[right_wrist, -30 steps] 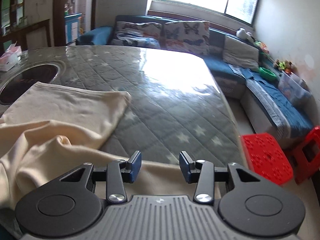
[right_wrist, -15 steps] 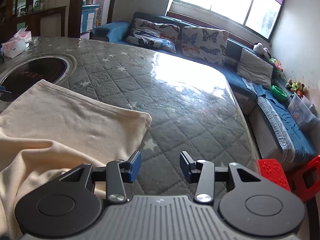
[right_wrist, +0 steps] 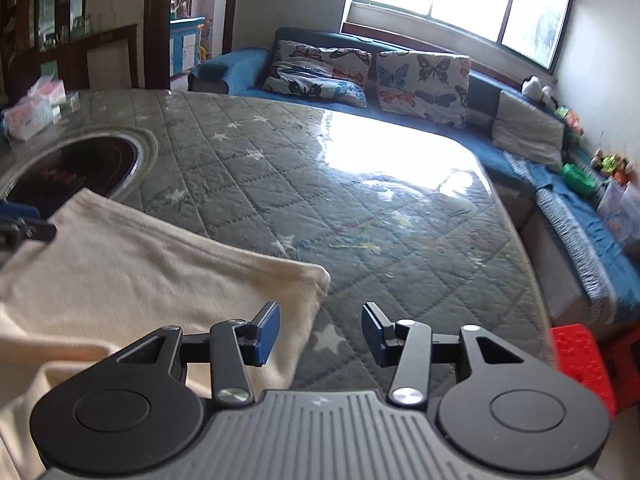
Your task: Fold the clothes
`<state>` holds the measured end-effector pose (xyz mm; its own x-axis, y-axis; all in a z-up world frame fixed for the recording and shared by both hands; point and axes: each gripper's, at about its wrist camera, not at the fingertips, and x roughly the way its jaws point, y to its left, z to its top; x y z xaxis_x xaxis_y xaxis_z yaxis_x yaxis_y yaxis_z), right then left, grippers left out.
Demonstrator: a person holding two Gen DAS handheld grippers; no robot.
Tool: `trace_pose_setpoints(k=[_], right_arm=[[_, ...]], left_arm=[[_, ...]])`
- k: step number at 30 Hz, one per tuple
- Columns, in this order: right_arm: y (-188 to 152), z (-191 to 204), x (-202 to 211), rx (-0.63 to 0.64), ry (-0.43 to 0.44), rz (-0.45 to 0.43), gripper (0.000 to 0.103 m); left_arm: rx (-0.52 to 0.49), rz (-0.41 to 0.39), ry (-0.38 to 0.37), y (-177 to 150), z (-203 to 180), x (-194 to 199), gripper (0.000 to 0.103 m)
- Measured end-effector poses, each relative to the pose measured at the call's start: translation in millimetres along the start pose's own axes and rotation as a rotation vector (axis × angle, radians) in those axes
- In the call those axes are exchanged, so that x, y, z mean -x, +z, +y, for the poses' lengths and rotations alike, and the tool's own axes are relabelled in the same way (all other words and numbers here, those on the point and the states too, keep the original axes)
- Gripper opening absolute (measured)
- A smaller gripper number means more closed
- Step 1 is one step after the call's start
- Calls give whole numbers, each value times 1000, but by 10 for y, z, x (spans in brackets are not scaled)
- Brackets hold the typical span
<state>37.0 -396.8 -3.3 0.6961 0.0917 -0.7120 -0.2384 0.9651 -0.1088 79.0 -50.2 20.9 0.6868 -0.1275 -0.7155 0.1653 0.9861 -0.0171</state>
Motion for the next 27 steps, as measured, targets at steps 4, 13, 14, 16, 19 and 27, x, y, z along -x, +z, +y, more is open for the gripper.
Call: trace_pose_setpoints(k=[4, 13, 14, 16, 19, 27], right_arm=[[47, -78, -108, -33, 26, 12, 46], [73, -104, -300, -81, 62, 38, 41], [74, -106, -317, -85, 65, 40, 41], [75, -109, -350, -95, 71, 45, 40], [79, -115, -398, -109, 78, 52, 40], [77, -178, -432, -134, 76, 57, 41]], left_arm=[[9, 3, -12, 65, 20, -90, 46], [18, 9, -35, 159, 45, -214, 44], [19, 10, -39, 165, 47, -219, 42], [16, 12, -45, 175, 43, -226, 37], [8, 13, -52, 187, 23, -228, 29], [-29, 10, -43, 205, -36, -231, 14]])
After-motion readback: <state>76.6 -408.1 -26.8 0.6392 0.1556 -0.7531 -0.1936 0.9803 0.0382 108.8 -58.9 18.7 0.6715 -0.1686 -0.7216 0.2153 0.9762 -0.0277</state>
